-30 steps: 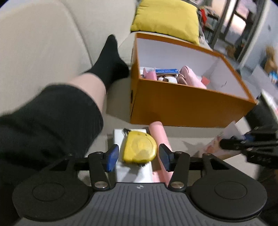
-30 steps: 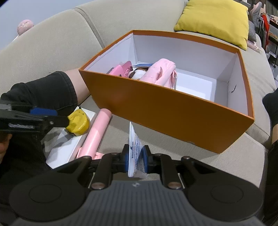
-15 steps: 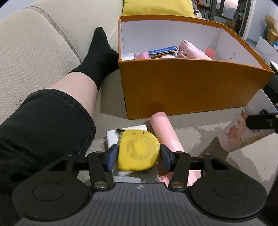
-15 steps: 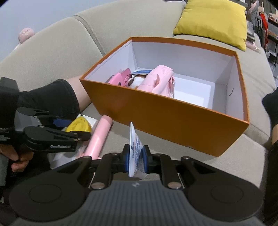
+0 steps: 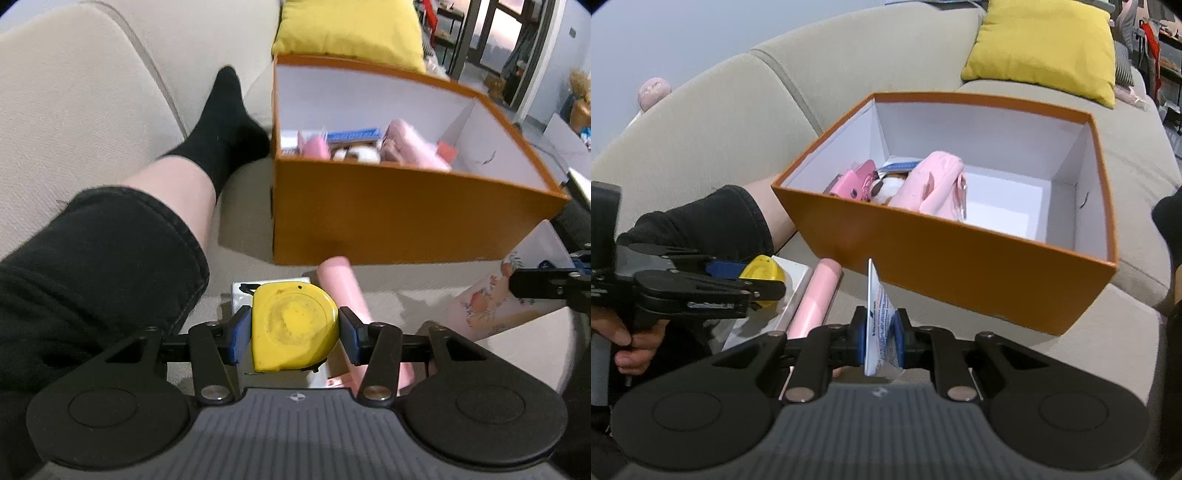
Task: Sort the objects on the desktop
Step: 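Carry the tape measure and lotion bottle with both tools over the orange box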
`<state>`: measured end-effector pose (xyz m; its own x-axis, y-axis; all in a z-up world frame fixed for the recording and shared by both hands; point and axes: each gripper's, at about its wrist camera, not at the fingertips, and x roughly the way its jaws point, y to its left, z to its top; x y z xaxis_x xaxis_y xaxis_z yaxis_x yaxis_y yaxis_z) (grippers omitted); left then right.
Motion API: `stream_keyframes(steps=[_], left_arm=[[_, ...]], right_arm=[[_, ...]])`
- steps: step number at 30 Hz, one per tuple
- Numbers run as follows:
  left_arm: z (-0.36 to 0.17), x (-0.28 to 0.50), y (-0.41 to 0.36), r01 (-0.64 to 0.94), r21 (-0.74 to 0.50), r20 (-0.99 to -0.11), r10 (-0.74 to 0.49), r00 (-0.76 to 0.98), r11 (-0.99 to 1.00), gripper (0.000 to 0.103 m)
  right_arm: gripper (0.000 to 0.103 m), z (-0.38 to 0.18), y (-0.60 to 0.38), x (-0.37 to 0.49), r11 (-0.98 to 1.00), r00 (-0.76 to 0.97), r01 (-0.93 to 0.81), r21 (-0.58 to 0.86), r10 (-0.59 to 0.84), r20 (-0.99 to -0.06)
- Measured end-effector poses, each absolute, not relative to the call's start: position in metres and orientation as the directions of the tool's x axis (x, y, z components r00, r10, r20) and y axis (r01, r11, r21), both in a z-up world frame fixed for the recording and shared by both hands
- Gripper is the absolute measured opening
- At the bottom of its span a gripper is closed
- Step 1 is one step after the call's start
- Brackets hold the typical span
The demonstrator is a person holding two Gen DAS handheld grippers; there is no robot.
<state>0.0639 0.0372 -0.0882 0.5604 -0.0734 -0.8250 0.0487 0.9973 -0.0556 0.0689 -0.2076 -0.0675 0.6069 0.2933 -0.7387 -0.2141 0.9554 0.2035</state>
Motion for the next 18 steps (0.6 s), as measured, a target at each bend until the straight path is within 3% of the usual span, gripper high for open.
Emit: stream_keyframes(steps=[18], left_arm=[[0.004,0.076,0.007,0.222,-0.168,-0.700,-0.274,0.659,0.961,0.057]], right_arm=[[0.015,0.027,-0.253,0.049,0.959,0.753,-0.244,0.141,0.279,-0.596]])
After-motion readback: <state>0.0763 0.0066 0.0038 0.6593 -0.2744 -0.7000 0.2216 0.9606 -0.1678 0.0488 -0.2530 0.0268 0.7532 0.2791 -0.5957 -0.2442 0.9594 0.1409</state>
